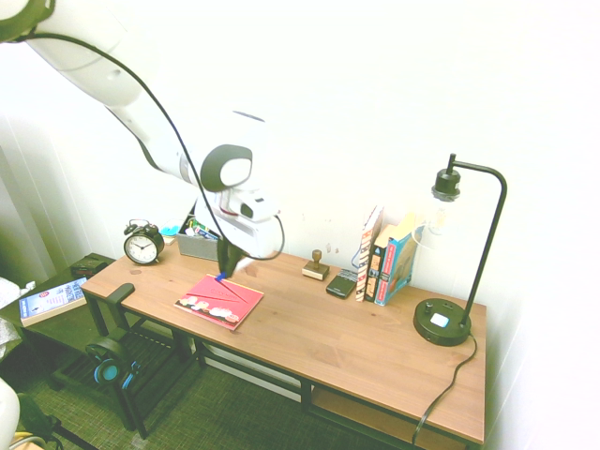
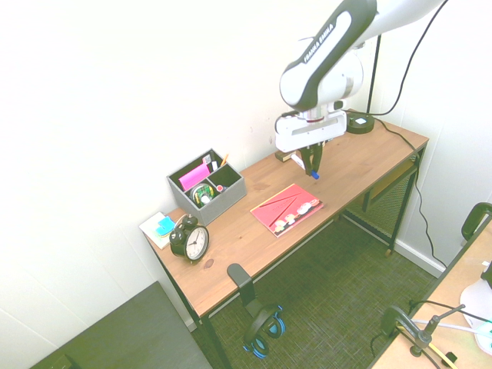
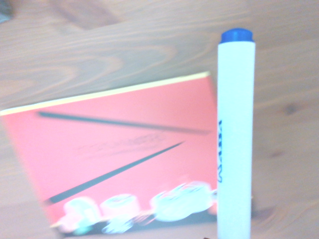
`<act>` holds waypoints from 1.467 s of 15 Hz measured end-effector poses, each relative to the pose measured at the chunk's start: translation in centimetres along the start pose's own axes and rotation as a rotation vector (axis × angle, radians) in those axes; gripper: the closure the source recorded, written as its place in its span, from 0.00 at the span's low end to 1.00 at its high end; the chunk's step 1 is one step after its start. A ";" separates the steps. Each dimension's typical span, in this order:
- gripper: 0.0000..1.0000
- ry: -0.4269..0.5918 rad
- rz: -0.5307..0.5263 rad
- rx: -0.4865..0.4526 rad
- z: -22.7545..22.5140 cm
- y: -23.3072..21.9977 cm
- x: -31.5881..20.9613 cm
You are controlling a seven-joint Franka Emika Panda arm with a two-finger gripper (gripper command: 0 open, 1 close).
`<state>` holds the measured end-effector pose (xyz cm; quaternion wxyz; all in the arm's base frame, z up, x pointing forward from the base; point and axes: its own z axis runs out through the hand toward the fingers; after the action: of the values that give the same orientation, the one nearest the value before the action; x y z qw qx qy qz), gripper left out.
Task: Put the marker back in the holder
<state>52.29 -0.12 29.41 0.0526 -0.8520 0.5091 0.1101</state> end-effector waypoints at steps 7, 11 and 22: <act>1.00 -0.456 0.121 0.086 -1.2 -9.3 -4.0; 1.00 -0.626 0.292 0.085 1.8 -13.1 -1.9; 0.00 -0.708 0.326 0.076 6.4 -15.4 4.9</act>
<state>67.21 4.26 21.67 0.2384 -0.6669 0.5918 0.3850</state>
